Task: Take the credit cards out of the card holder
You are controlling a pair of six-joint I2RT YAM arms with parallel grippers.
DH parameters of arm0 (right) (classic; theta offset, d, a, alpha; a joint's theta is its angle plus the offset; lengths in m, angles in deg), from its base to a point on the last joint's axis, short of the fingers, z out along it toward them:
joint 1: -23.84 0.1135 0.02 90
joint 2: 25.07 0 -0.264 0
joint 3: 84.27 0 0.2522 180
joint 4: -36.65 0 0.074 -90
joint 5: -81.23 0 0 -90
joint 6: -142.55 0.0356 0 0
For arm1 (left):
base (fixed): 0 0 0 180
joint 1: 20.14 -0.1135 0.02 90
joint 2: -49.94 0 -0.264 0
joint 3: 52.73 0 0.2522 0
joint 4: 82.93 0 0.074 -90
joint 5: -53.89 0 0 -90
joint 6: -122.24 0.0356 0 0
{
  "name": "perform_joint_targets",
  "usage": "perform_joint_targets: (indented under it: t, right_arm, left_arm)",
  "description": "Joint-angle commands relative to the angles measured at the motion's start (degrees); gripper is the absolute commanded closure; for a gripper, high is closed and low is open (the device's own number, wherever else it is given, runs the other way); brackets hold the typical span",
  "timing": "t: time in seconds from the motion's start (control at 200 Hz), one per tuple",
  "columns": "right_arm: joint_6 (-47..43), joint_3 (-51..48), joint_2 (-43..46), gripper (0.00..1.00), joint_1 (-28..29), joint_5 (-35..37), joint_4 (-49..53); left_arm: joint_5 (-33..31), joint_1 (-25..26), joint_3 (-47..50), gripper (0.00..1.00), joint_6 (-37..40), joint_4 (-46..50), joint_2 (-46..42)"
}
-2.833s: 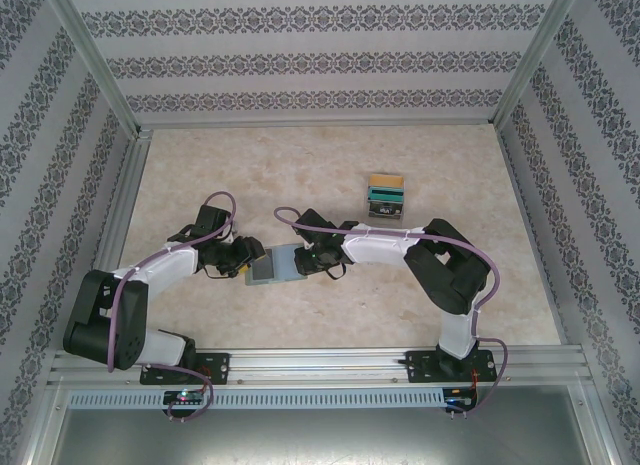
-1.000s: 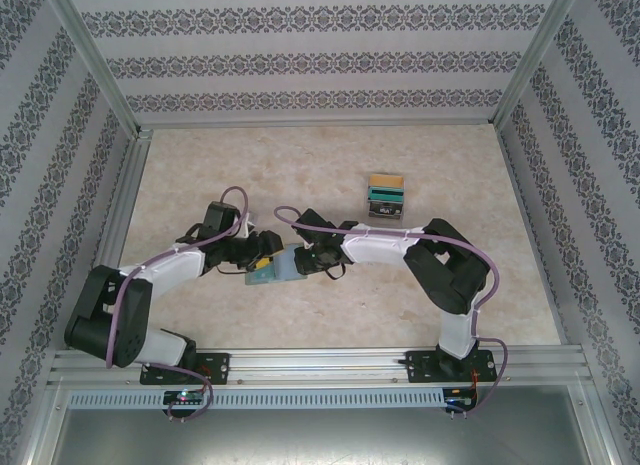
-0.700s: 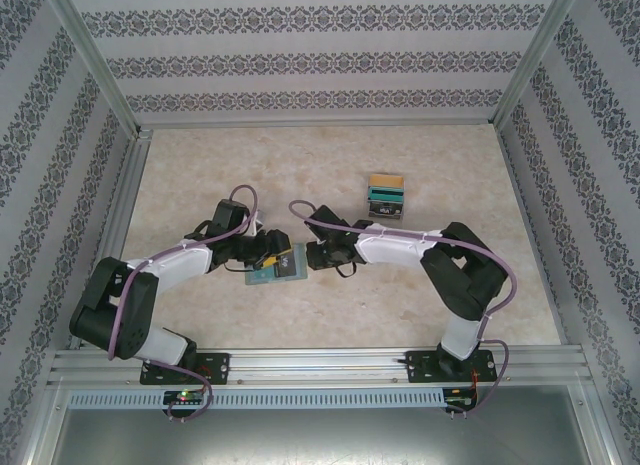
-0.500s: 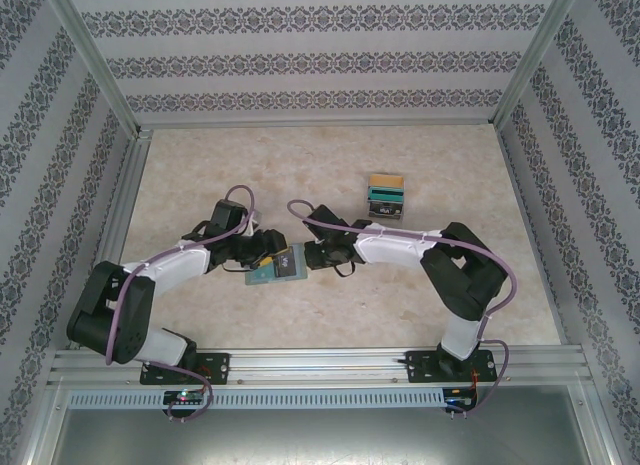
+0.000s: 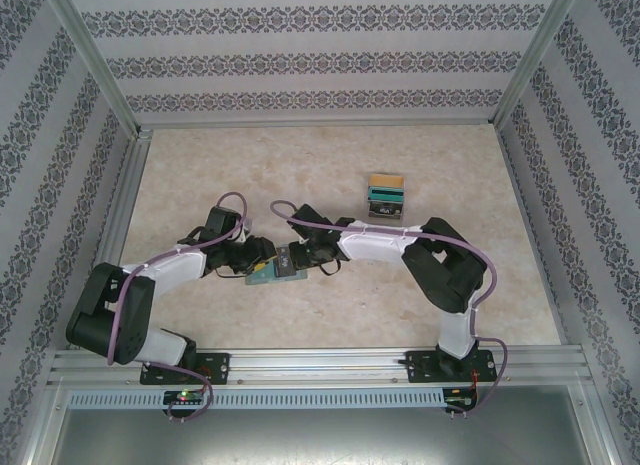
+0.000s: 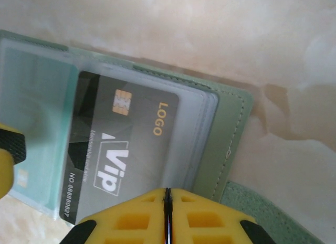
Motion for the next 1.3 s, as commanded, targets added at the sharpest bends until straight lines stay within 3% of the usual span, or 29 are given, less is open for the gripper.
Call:
perform_joint_targets:
  t: [0.0,0.41,0.59,0.839,1.294]
  right_arm:
    - [-0.8,1.5,-1.5,0.88,0.7,-1.5,0.7]
    - [-0.8,3.2,-3.5,0.88,1.7,-3.1,0.8]
    - [-0.7,3.1,-3.4,0.88,1.8,-2.7,1.0]
    - [-0.7,3.0,-3.5,0.88,1.8,-2.5,1.3]
    - [-0.2,1.8,-3.4,0.88,1.1,-2.0,1.4]
  left_arm:
    - [1.3,-0.4,0.7,0.60,-0.5,-1.9,0.9]
    - [1.6,-0.4,1.8,0.62,-0.7,-3.3,2.3]
    - [1.5,-0.4,1.7,0.74,-0.6,-3.1,2.3]
    - [0.5,-0.4,1.7,0.83,0.2,-2.1,2.0]
    - [-4.1,-1.0,2.0,0.90,4.2,3.7,-1.1]
